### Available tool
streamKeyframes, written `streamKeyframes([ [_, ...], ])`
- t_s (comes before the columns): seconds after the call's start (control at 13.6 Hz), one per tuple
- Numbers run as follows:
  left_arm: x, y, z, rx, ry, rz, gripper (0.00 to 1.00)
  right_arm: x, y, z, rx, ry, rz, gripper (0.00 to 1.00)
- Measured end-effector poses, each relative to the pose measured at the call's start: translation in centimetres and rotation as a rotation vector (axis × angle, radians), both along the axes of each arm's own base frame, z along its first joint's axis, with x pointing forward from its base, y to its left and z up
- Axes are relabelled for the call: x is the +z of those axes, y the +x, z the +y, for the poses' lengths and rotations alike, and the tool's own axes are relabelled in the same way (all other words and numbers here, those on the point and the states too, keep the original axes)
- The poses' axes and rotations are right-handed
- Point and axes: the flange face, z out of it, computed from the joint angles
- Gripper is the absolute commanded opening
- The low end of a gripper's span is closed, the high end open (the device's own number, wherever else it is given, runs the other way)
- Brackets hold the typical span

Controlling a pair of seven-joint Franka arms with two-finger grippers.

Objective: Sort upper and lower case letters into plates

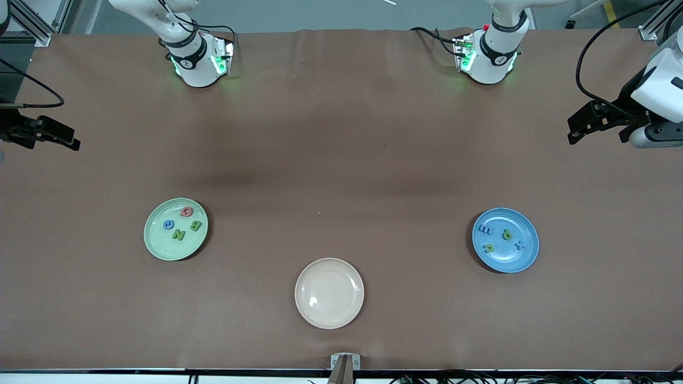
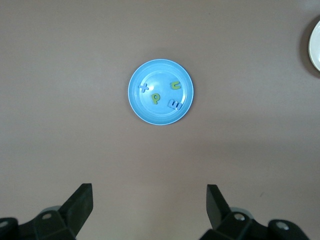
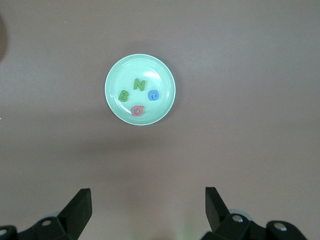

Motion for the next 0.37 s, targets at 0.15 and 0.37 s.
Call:
streamKeyframes([
  [0.15,-0.01,-0.04,-0.24,-0.004,0.0,0.001,1.0,0.19,-0.04,0.31,0.006,0.0,-0.006,1.0],
  [0.37,-0.01,-0.08,-0.44,-0.008,0.0,0.002,1.0,0.57,-0.32,0.39,0.008,0.0,-0.013,1.0],
])
